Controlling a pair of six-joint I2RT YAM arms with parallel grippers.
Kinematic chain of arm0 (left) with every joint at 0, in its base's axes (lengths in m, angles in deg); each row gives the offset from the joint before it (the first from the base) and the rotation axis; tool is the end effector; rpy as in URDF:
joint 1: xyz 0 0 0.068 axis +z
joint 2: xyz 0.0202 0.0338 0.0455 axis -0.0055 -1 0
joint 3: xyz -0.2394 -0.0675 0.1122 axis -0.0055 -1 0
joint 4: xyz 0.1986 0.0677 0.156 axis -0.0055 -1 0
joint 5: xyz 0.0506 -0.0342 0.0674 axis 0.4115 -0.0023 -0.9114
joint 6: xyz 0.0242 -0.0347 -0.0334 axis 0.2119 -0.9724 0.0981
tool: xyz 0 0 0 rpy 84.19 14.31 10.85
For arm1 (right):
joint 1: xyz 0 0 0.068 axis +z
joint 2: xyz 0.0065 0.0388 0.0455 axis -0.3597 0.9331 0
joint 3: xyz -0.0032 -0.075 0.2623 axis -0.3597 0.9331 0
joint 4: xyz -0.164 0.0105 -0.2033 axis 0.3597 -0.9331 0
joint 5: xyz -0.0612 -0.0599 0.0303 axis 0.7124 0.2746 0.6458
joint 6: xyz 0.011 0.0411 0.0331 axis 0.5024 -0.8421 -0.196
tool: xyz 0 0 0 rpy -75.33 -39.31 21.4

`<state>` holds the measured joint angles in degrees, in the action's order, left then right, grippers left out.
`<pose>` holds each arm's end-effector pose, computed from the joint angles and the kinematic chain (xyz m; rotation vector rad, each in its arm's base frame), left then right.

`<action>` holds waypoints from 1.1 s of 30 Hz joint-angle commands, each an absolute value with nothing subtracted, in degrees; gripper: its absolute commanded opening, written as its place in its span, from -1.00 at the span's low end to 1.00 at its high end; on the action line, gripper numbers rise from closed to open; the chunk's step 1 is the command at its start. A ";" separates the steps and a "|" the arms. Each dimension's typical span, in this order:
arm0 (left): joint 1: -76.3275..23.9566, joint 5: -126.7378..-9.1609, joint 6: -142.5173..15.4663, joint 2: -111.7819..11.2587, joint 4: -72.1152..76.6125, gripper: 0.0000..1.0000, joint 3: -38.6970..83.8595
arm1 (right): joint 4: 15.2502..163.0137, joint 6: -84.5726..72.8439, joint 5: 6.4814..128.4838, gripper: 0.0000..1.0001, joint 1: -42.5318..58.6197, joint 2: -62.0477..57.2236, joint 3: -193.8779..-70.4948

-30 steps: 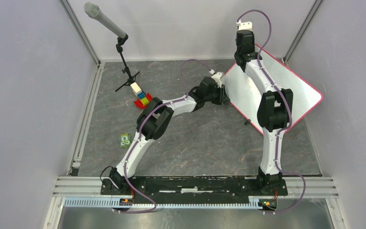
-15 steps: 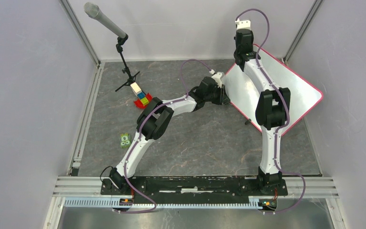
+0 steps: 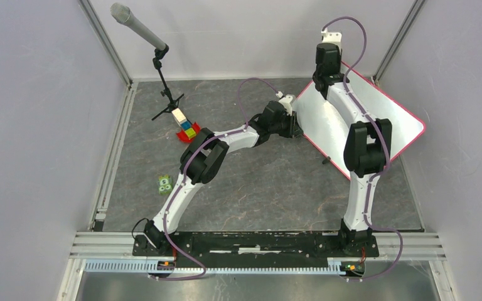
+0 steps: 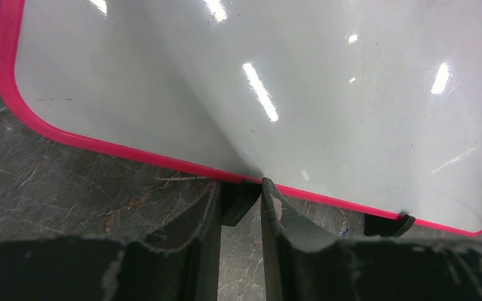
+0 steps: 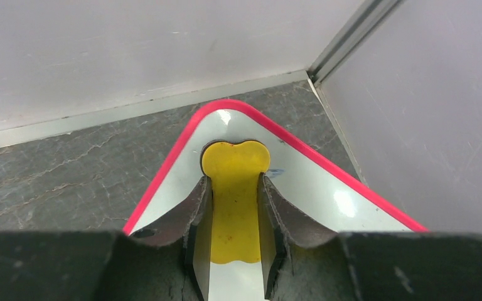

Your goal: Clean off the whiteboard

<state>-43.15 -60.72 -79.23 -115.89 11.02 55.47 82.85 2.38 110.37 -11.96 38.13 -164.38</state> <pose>0.3977 -0.3901 0.1383 0.4860 2.1002 -1.0288 0.5038 0.0601 0.3018 0.2344 1.8791 -0.5005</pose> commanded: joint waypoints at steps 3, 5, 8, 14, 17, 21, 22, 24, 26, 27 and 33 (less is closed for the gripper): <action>-44.16 -60.12 -79.16 -117.57 10.43 -0.56 57.20 | 82.46 -2.27 113.53 -0.35 -15.10 33.62 -160.03; -44.13 -60.12 -79.18 -117.59 10.43 -0.56 57.21 | 84.85 -0.45 109.93 -0.35 -15.00 33.61 -159.27; -44.16 -60.13 -79.12 -117.52 10.43 -0.56 57.20 | 84.52 0.43 106.81 -0.35 -14.35 36.33 -163.40; -44.15 -60.02 -79.14 -117.59 10.41 -0.56 57.20 | 81.73 1.88 105.48 -0.34 -12.88 42.68 -173.19; -44.16 -60.12 -79.16 -117.61 10.34 -0.56 57.27 | 82.23 1.33 106.32 -0.33 -12.92 42.52 -172.97; -44.16 -60.13 -79.13 -117.59 10.25 -0.57 57.39 | 81.99 1.04 110.43 -0.33 -12.95 40.75 -170.41; -44.14 -60.10 -79.14 -117.59 10.25 -0.57 57.30 | 81.99 0.33 111.74 -0.34 -13.07 39.77 -169.22; -44.13 -60.15 -79.12 -117.59 10.25 -0.57 57.34 | 82.34 -1.37 114.17 -0.33 -13.58 37.52 -165.43; -44.16 -60.21 -79.16 -117.61 10.25 -0.57 57.32 | 82.72 -2.61 115.73 -0.34 -14.34 34.70 -161.39; -44.16 -60.17 -79.15 -117.61 10.23 -0.57 57.30 | 82.95 -3.31 116.26 -0.34 -14.81 33.12 -159.26; -44.25 -60.38 -79.04 -117.66 10.08 -0.57 57.46 | 83.69 -4.78 122.08 -0.34 -16.24 23.90 -145.42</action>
